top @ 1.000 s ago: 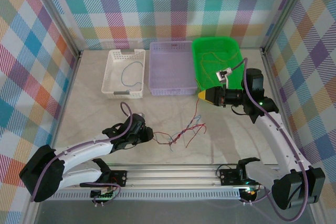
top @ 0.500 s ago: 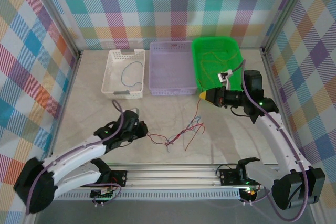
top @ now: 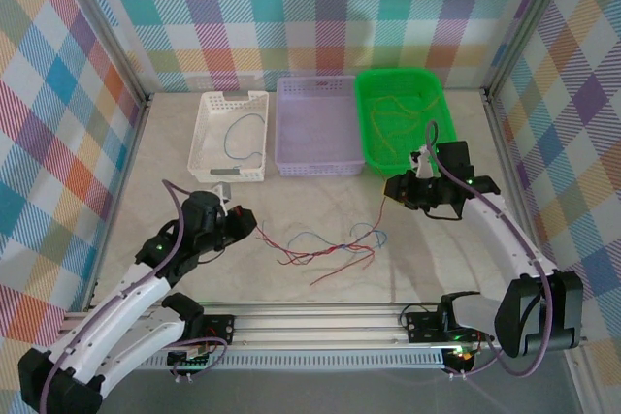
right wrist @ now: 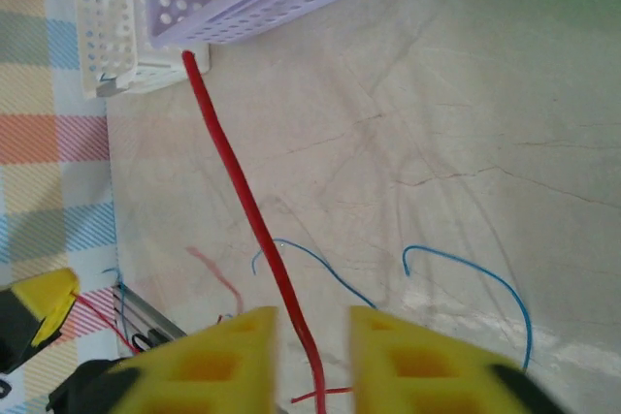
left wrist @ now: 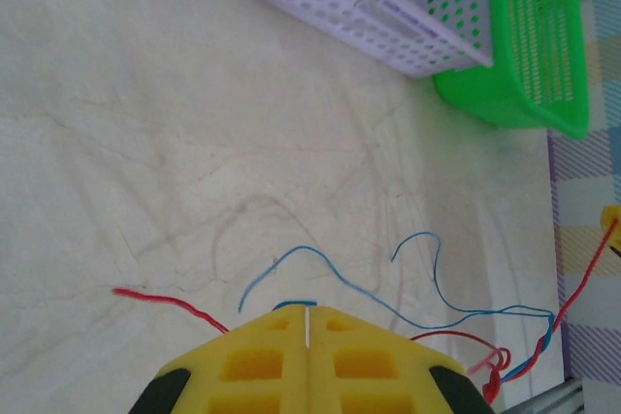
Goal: Untangle the cables
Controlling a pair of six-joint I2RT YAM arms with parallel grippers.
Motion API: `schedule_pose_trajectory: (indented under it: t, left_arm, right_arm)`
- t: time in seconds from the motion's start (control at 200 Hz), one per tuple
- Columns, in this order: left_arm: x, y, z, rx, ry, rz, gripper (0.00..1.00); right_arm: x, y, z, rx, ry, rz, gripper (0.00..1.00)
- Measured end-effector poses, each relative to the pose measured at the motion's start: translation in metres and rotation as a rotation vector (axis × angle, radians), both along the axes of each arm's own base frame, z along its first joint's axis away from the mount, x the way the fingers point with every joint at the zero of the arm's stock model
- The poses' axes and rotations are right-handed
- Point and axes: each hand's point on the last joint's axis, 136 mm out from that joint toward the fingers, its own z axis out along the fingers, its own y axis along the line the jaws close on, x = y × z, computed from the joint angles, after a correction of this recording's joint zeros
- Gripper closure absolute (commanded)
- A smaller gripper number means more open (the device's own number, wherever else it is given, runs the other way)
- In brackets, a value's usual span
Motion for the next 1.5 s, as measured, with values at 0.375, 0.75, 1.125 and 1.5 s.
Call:
schedule_pose_trajectory:
  t: [0.375,0.75,1.125,1.5]
  left_arm:
    - [0.015,-0.009,0.001,-0.015,0.043,0.025,1.00]
    - [0.045,-0.011,0.029,0.007,0.000,0.084,1.00]
    - [0.072,-0.022,0.052,-0.004,-0.033,0.094,1.00]
    - [0.070,-0.032,0.057,-0.038,-0.066,0.032,1.00]
  right_arm:
    - [-0.005,-0.017,0.028,-0.075,-0.156,-0.066,0.27]
    - [-0.009,-0.058,0.045,-0.256,-0.261,-0.234,0.20]
    - [-0.039,0.064,0.053,0.029,-0.322,0.249,0.29]
    - [-0.037,0.154,0.030,0.178,-0.321,0.434,0.29]
